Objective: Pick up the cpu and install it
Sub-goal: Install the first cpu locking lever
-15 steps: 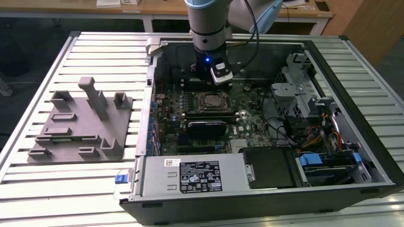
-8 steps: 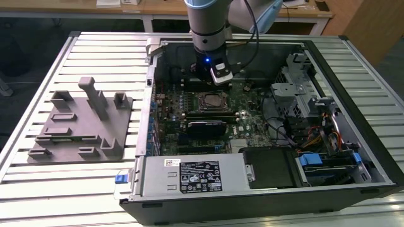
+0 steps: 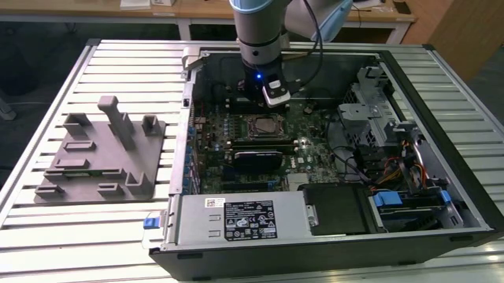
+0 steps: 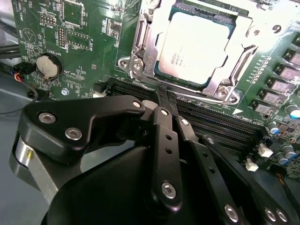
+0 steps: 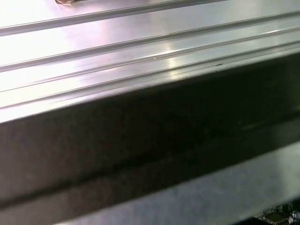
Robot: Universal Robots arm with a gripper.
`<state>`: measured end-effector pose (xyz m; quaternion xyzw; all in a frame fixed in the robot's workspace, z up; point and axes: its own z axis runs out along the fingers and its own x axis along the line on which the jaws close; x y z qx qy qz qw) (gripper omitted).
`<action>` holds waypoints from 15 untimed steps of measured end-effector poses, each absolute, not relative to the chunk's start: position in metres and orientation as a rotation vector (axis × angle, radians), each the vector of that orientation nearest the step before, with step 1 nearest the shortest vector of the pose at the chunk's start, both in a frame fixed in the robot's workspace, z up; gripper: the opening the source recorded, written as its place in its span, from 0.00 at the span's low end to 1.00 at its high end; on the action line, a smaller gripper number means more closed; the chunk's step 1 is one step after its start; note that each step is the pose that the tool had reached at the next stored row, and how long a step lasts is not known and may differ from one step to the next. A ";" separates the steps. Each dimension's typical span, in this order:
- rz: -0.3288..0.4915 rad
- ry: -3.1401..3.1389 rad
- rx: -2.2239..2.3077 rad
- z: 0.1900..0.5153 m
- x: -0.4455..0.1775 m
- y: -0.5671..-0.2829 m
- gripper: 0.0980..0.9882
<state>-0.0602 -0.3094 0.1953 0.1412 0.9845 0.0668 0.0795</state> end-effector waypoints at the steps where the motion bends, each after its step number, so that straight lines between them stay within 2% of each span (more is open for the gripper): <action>1: 0.200 2.946 0.423 0.195 -0.060 -0.310 0.01; 9: 0.205 2.946 0.423 0.193 -0.060 -0.312 0.01; 15: 0.255 2.946 0.427 0.193 -0.060 -0.312 0.01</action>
